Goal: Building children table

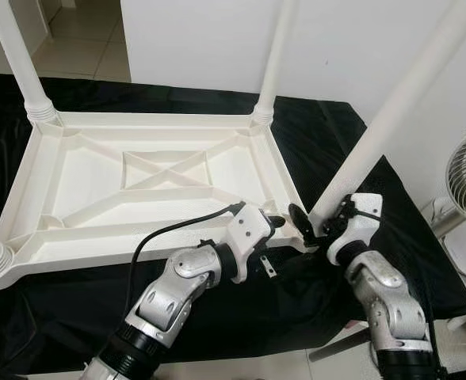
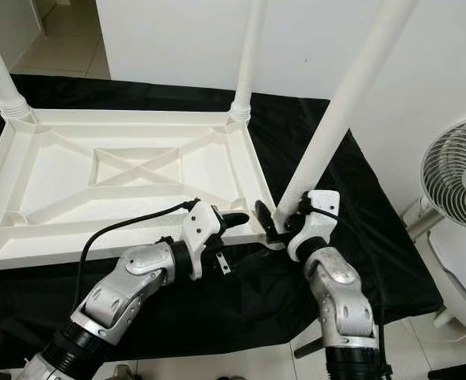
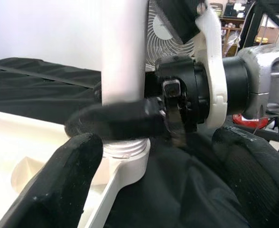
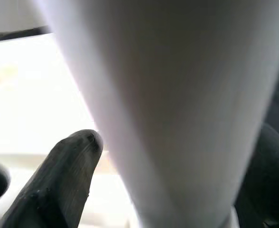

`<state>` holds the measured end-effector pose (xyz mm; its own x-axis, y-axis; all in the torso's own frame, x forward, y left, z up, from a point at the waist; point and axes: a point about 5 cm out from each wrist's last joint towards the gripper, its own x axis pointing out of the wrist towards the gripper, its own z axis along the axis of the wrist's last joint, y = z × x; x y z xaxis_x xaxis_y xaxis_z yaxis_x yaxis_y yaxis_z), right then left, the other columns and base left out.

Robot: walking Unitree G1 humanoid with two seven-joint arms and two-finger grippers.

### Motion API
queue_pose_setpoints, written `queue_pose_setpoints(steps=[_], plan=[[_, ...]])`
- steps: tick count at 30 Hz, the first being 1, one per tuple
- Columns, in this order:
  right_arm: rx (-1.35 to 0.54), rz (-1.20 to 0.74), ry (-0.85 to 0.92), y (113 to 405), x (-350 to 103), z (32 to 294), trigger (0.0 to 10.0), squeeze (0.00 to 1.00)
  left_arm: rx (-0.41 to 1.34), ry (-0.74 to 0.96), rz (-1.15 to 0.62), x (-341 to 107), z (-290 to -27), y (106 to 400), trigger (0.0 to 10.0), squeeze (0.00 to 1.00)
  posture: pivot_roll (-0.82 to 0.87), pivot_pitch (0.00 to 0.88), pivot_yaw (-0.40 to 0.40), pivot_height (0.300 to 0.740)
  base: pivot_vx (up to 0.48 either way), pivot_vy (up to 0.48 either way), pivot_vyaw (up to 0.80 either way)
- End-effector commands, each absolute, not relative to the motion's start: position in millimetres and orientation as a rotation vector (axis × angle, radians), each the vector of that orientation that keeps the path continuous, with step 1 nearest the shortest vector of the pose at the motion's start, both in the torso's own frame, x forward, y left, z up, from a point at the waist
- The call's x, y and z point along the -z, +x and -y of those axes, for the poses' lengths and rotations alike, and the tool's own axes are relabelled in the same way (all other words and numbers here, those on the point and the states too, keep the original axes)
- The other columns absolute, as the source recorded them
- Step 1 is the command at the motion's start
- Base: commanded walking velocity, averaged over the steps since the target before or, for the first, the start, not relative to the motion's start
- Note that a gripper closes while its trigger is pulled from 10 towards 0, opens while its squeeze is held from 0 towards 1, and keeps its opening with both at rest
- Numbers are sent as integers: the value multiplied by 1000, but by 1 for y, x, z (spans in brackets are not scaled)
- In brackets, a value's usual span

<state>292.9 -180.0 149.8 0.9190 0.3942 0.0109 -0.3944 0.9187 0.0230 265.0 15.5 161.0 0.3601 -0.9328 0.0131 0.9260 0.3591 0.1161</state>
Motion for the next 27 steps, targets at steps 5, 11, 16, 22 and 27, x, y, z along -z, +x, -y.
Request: queue_pose_setpoints(steps=[5, 11, 16, 22, 27], plan=[[-542, -9, -11, 296, -142, 187, 10000, 0, 1209, 106, 75, -160, -16, 266, 10000, 0, 28, 79, -89, 740, 0, 0, 0], [-628, -20, -82, 308, -139, 195, 4471, 0, 1201, 107, 75, -161, -18, 267, 10000, 0, 35, 84, -86, 740, 0, 0, 0], [-653, -14, -95, 314, -140, 199, 0, 0, 1197, 107, 73, -161, -18, 267, 10000, 0, 51, 88, -85, 740, 0, 0, 0], [-662, -14, -80, 312, -135, 199, 0, 0, 1190, 105, 70, -160, -20, 265, 10000, 0, 57, 96, -90, 740, 0, 0, 0], [-652, -6, -67, 310, -132, 200, 0, 0, 1190, 101, 68, -160, -20, 264, 10000, 0, 50, 100, -87, 740, 0, 0, 0]])
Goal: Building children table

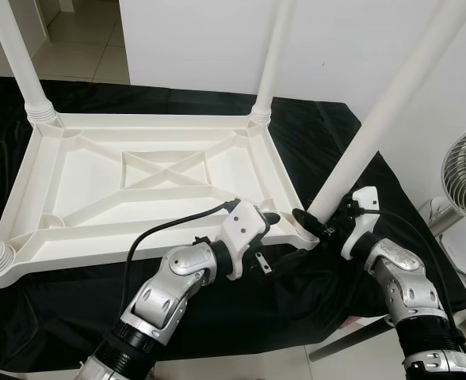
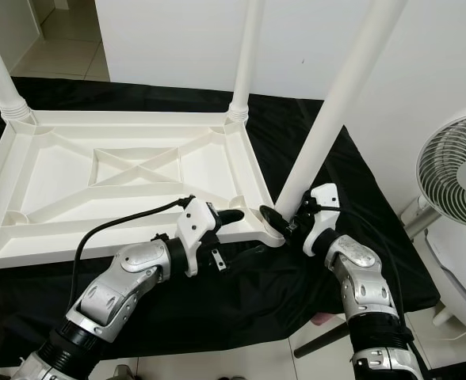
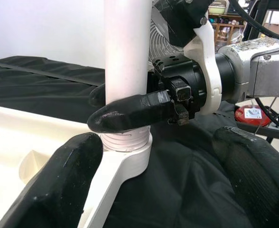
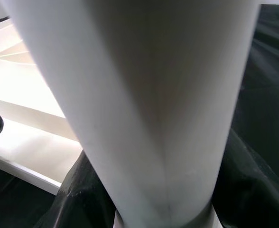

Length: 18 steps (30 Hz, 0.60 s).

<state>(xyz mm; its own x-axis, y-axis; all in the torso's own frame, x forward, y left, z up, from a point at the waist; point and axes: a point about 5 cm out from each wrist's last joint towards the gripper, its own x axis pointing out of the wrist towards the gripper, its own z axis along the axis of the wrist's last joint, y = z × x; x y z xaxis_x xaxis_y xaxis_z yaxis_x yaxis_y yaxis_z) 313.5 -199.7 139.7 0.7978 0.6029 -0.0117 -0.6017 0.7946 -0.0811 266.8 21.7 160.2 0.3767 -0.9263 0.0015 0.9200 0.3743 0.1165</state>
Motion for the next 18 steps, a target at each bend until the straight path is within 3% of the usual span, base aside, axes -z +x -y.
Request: queue_pose_setpoints(steps=[1, 2, 7, 18], plan=[[-629, -9, -65, 310, -131, 201, 4941, 0, 1192, 101, 67, -160, -20, 264, 10000, 0, 47, 100, -87, 740, 0, 0, 0], [-605, -13, -60, 310, -131, 202, 9569, 0, 1193, 100, 66, -160, -20, 264, 10000, 0, 47, 100, -87, 740, 0, 0, 0], [-544, -1, -44, 308, -132, 202, 10000, 0, 1196, 98, 65, -160, -19, 263, 10000, 0, 44, 102, -87, 740, 0, 0, 0], [-164, 69, 28, 300, -139, 195, 10000, 0, 1203, 94, 59, -159, -19, 262, 10000, 0, 34, 105, -88, 740, 0, 0, 0]])
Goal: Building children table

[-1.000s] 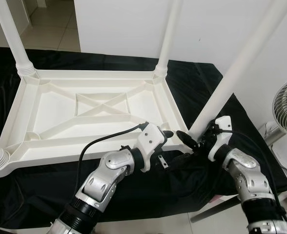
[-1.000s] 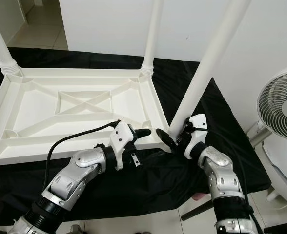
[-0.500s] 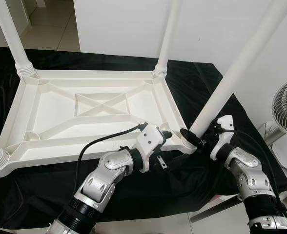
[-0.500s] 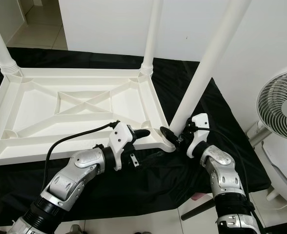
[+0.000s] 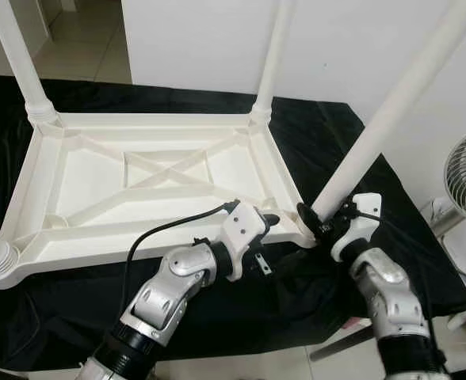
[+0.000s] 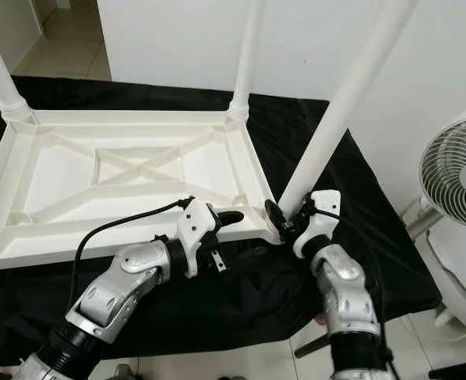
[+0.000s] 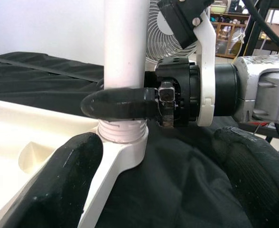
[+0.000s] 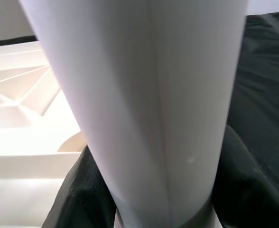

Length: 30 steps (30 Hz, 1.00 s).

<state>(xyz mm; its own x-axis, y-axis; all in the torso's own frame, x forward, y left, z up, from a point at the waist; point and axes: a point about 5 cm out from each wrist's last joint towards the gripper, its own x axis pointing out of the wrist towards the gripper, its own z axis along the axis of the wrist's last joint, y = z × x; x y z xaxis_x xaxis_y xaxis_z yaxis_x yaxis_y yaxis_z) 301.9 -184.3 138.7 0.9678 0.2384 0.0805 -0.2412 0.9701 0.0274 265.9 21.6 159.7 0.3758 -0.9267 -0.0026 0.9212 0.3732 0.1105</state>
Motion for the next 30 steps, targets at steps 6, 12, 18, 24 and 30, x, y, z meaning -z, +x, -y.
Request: queue_pose_setpoints(steps=[6, 12, 18, 24, 30], plan=[[80, 76, 17, 291, -143, 191, 10000, 0, 1211, 93, 61, -159, -17, 262, 10000, 0, 29, 103, -90, 740, 0, 0, 0], [367, 19, 69, 276, -140, 179, 10000, 0, 1217, 90, 60, -158, -15, 261, 10000, 0, 28, 96, -102, 740, 0, 0, 0], [328, 13, 72, 277, -141, 168, 10000, 0, 1226, 87, 59, -157, -13, 260, 10000, 0, 25, 86, -98, 740, 0, 0, 0], [283, 16, 94, 277, -143, 162, 10000, 1000, 1228, 91, 63, -158, -13, 261, 10000, 0, 25, 80, -103, 740, 0, 0, 0], [157, 14, 125, 278, -144, 159, 10000, 1000, 1224, 89, 65, -158, -12, 261, 10000, 0, 26, 74, -107, 740, 0, 0, 0]])
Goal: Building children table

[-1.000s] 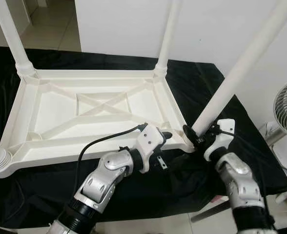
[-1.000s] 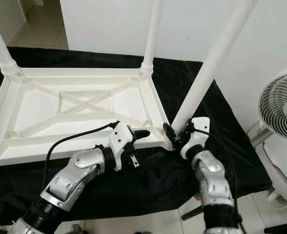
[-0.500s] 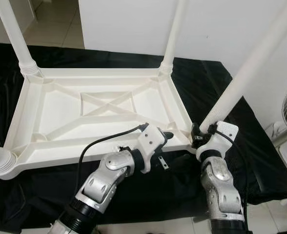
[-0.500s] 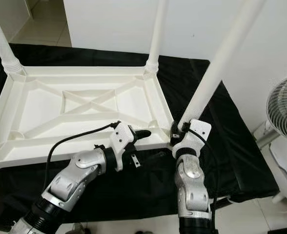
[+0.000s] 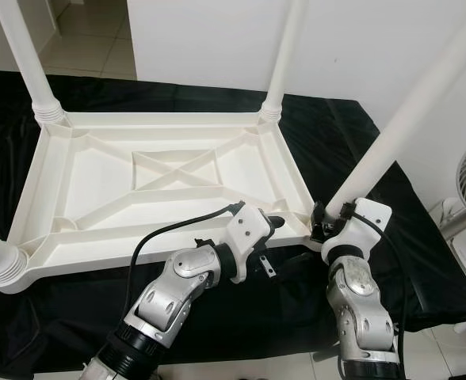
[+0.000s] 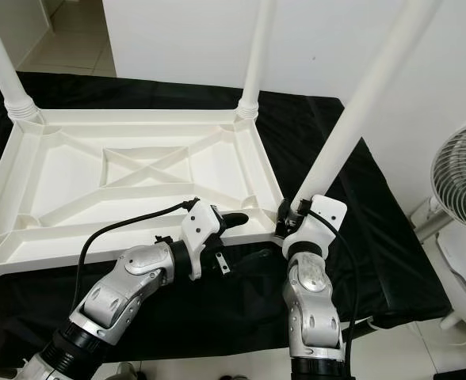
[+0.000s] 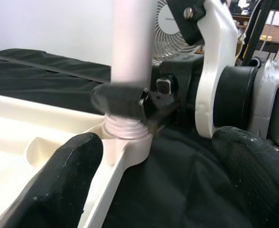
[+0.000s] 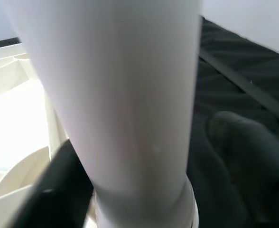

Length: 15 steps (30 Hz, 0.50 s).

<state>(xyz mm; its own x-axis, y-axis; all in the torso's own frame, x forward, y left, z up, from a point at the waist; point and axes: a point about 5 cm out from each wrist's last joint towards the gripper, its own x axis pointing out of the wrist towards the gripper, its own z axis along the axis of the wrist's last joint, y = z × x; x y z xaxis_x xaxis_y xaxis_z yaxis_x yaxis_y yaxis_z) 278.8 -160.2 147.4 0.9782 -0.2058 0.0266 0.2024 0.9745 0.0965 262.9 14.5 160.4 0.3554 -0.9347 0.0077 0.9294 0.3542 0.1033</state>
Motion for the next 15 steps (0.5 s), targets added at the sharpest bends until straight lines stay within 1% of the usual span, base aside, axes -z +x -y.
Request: queue_pose_setpoints(steps=[1, 3, 5, 6, 9, 12, 13, 14, 15], plan=[[157, 14, 125, 278, -144, 159, 10000, 1000, 1224, 89, 65, -158, -12, 261, 10000, 0, 26, 74, -107, 740, 0, 0, 0], [56, 24, 137, 280, -146, 159, 10000, 1000, 1223, 88, 66, -158, -12, 261, 10000, 0, 26, 74, -107, 740, 0, 0, 0], [35, 28, 136, 280, -147, 159, 10000, 1000, 1222, 88, 66, -158, -12, 261, 10000, 0, 26, 74, -107, 740, 0, 0, 0], [-4, 42, 130, 281, -149, 161, 10000, 0, 1222, 87, 67, -158, -12, 261, 10000, 0, 27, 75, -110, 740, 0, 0, 0], [-172, 63, 77, 284, -154, 176, 10000, 0, 1220, 87, 68, -159, -11, 262, 10000, 0, 26, 77, -107, 740, 0, 0, 0], [-193, 61, 70, 285, -154, 178, 10000, 0, 1220, 87, 69, -159, -11, 262, 10000, 0, 26, 77, -107, 740, 0, 0, 0], [-254, 63, 18, 287, -156, 186, 10000, 0, 1219, 88, 69, -159, -12, 262, 10000, 0, 24, 82, -103, 740, 0, 0, 0], [-254, 63, 18, 287, -156, 186, 10000, 0, 1219, 88, 69, -159, -12, 262, 10000, 0, 24, 82, -103, 740, 0, 0, 0], [-321, 48, -23, 290, -156, 194, 10000, 0, 1217, 88, 69, -160, -12, 262, 10000, 0, 25, 89, -100, 740, 0, 0, 0]])
